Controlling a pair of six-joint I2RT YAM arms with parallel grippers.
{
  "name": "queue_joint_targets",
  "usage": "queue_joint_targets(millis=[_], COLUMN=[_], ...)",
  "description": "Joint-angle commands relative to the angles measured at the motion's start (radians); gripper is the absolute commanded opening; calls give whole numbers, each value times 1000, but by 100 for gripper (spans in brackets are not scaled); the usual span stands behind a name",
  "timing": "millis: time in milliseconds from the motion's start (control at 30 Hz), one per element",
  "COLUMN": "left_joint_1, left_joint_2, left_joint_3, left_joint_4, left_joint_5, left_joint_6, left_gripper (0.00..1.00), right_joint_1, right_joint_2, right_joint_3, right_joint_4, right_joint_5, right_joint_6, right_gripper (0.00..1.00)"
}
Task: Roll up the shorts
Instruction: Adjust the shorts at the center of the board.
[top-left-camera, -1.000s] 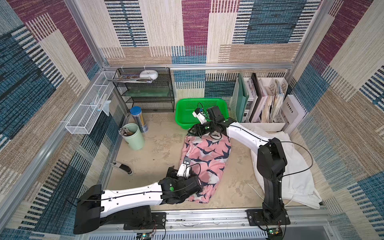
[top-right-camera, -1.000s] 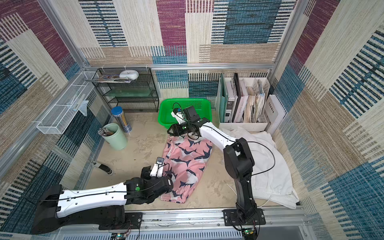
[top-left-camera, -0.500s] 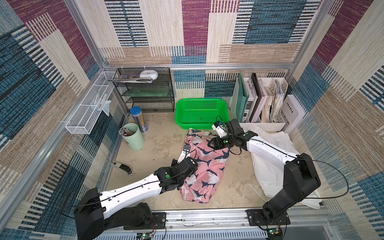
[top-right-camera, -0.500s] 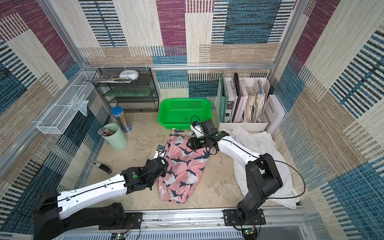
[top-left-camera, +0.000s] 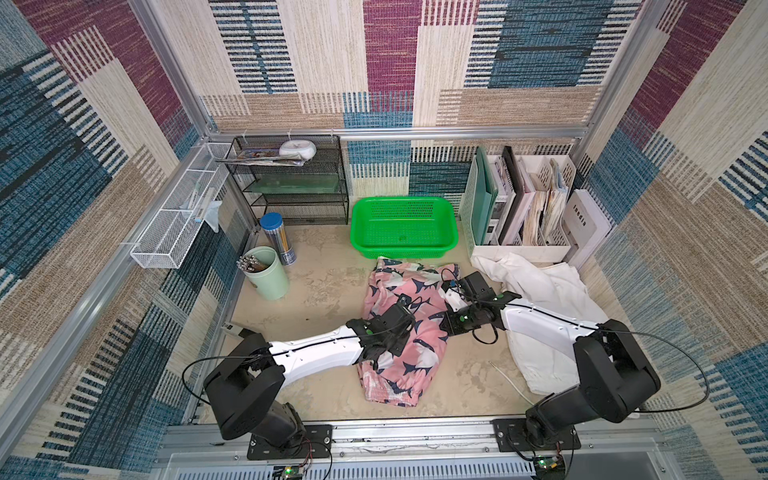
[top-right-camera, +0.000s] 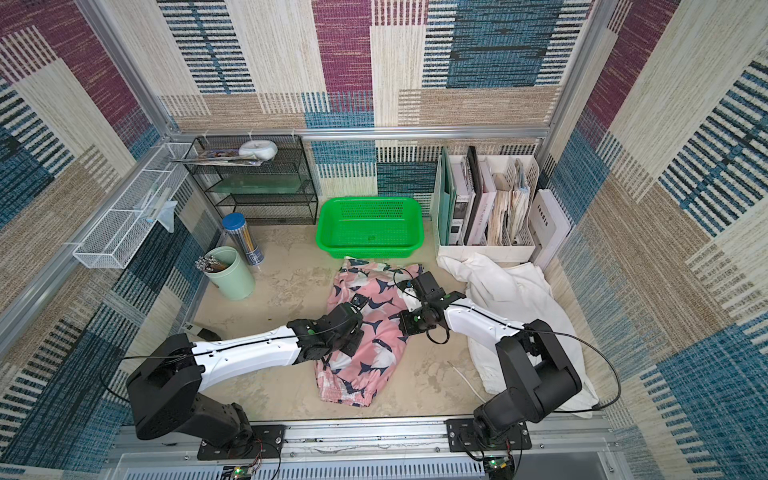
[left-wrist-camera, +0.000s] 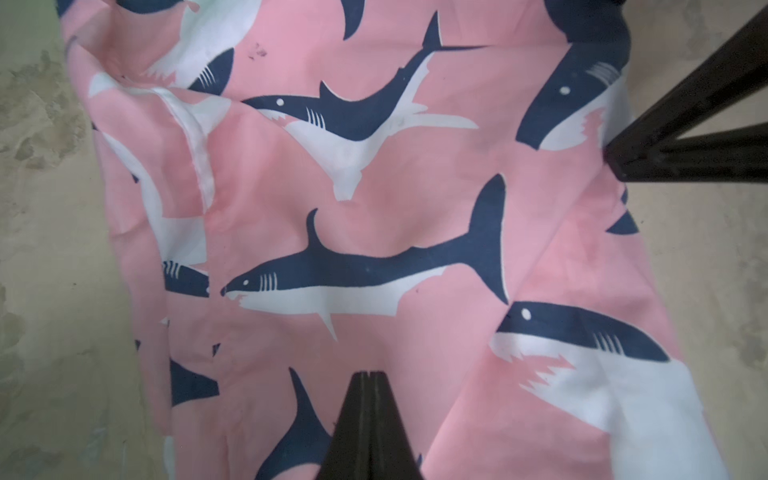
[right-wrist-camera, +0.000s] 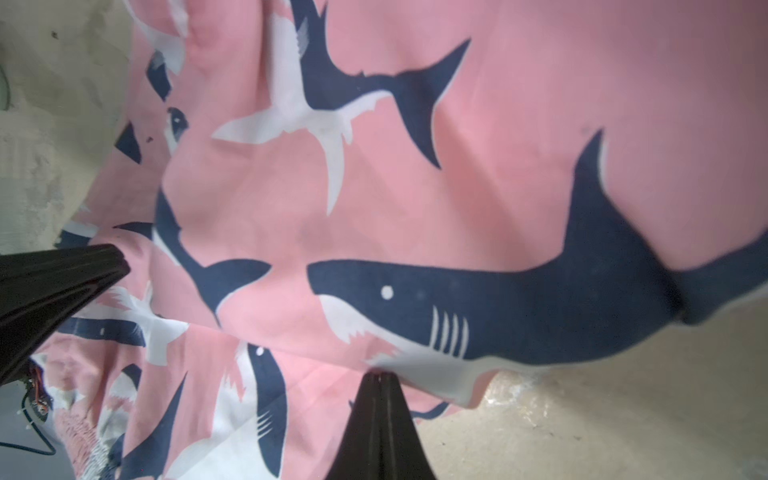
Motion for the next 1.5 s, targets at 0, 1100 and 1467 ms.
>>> queue_joint_targets(millis=[0, 1100, 1467], left_joint_1=[2, 129, 118], left_joint_2=[38, 256, -25], left_joint_3=[28, 332, 152], left_joint_4=[-20, -41, -21], left_joint_5=[43, 202, 345], left_joint_6=[41, 167, 120], left_gripper=[0, 0, 0], right_joint_1=[-9, -188, -188], right_joint_2=[43, 308, -63], right_joint_3=[-2, 378, 131], right_joint_4=[14, 42, 64], right_joint_5=[22, -56, -154], right_joint_6=[2, -113, -37], right_gripper=[0, 7, 66])
